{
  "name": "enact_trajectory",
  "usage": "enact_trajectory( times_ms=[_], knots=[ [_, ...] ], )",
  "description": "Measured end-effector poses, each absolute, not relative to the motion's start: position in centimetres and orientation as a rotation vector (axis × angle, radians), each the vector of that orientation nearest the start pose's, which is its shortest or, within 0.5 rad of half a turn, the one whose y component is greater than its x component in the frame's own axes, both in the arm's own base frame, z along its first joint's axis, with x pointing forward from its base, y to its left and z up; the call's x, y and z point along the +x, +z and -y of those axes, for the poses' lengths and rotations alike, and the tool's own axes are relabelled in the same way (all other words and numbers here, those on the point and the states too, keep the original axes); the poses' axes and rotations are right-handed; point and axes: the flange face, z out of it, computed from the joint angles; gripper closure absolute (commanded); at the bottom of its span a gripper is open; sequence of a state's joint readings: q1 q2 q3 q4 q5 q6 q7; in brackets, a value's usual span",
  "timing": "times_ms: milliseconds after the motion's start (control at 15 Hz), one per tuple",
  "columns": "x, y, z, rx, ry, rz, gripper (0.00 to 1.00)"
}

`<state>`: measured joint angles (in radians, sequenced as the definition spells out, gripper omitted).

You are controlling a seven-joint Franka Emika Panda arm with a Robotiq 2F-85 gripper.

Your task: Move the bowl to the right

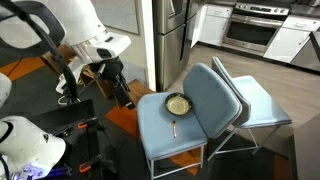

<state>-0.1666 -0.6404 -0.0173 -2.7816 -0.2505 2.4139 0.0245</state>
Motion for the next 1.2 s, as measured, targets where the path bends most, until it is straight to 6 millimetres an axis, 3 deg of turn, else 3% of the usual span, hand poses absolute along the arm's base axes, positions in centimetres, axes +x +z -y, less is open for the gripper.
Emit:
enact_trajectory(
  times_ms=[800,1000,1200],
  knots=[
    [35.7,41.8,6.5,-3.312,-0.422,-0.060,0.00],
    [38.5,40.9,5.5,-3.284,-0.369,-0.031,0.00],
    [43.4,38.0,3.9,-3.228,-0.266,-0.020,0.00]
  ],
)
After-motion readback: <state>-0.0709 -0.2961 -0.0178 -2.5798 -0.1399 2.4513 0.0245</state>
